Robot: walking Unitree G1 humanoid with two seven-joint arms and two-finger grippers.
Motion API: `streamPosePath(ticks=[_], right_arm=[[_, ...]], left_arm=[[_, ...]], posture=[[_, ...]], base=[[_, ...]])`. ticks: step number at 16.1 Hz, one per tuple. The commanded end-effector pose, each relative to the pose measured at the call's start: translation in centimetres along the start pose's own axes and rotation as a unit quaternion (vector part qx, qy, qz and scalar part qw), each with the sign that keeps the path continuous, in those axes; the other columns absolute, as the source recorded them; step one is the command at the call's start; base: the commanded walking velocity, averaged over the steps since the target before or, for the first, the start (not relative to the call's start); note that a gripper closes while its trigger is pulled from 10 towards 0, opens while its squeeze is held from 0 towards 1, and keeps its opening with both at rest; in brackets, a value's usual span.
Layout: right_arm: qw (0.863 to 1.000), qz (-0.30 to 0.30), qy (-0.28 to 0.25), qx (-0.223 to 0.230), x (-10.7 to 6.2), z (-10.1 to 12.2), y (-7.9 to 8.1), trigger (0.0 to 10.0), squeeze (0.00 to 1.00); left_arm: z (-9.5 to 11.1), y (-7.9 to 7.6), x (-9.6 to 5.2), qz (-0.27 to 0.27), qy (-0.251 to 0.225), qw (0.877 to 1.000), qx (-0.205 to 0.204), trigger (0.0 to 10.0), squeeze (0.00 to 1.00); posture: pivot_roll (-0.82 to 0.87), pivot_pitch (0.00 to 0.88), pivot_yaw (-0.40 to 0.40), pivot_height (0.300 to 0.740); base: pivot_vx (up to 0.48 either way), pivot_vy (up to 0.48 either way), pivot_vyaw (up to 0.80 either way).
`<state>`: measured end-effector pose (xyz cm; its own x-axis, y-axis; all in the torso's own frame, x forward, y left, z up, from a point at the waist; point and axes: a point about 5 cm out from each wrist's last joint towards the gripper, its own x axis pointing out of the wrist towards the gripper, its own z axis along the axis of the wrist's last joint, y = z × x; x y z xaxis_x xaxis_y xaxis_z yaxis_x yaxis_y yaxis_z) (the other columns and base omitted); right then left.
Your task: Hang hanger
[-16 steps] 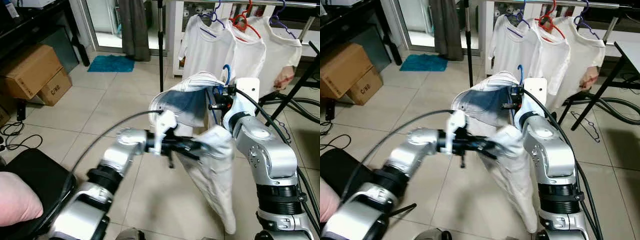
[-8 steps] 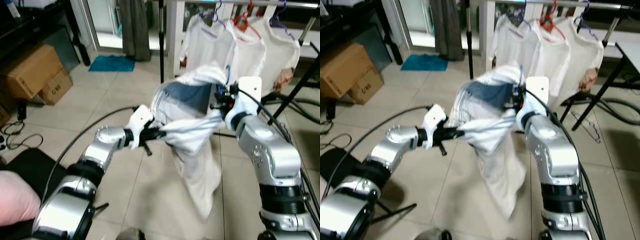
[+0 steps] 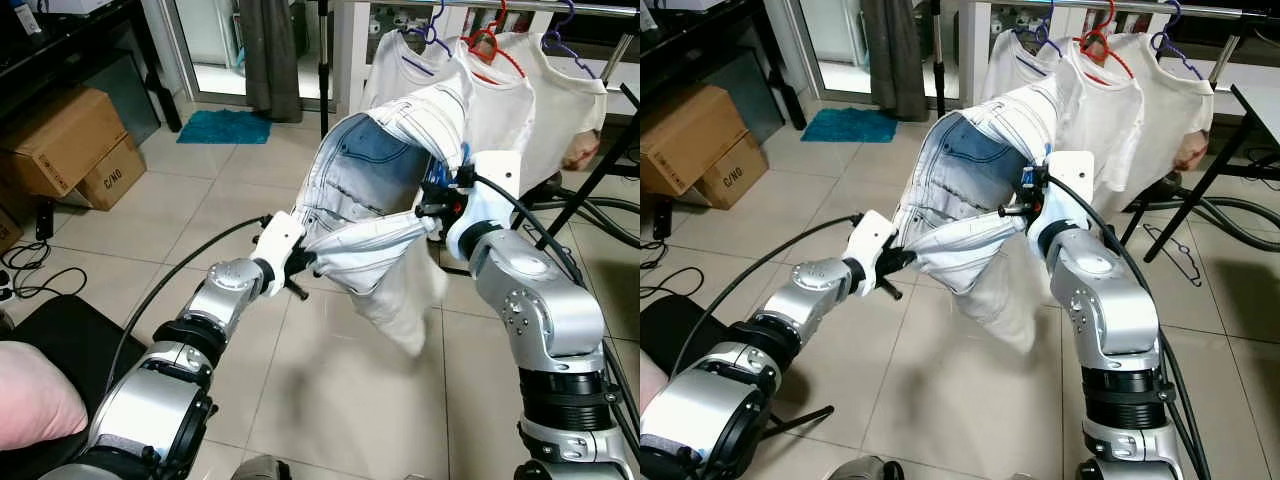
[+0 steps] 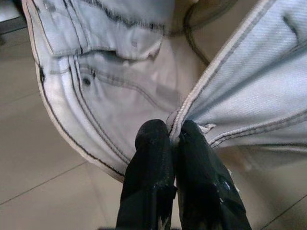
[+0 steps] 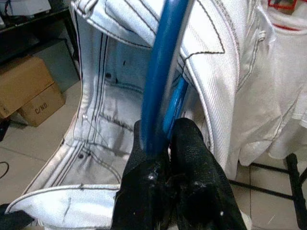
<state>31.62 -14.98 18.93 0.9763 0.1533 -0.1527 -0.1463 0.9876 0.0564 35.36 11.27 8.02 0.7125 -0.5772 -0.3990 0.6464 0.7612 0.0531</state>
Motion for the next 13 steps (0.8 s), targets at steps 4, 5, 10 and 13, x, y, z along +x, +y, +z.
streamPosePath(ticks=[4, 5, 10, 13], right_arm=[[0.999, -0.034, -0.022, -0.008, -0.9, 0.9, -1.3, 10.0, 0.00], [0.999, -0.040, -0.014, -0.011, -0.9, 0.4, -1.5, 10.0, 0.00], [0.997, -0.056, 0.047, -0.037, -2.6, -3.5, -2.3, 10.0, 0.00], [0.996, -0.055, 0.069, -0.035, -3.7, -5.1, -2.2, 10.0, 0.00]], left_arm=[[1.6, -0.6, -0.5, -0.086, -0.075, 0.993, -0.037, 10.0, 1.00], [2.3, -0.7, -0.9, -0.105, -0.099, 0.989, -0.040, 10.0, 1.00], [4.3, -1.5, -4.5, -0.094, -0.180, 0.978, -0.049, 10.0, 0.00], [2.5, -1.9, -6.5, -0.047, -0.158, 0.986, -0.031, 10.0, 0.00]], posture=[[-0.09, 0.000, 0.065, 0.740], [-0.09, 0.000, 0.059, 0.740], [-0.05, 0.000, 0.050, 0.740], [-0.04, 0.000, 0.042, 0.740]], base=[[0.000, 0.000, 0.00], [0.000, 0.000, 0.00], [0.000, 0.000, 0.00], [0.000, 0.000, 0.00]])
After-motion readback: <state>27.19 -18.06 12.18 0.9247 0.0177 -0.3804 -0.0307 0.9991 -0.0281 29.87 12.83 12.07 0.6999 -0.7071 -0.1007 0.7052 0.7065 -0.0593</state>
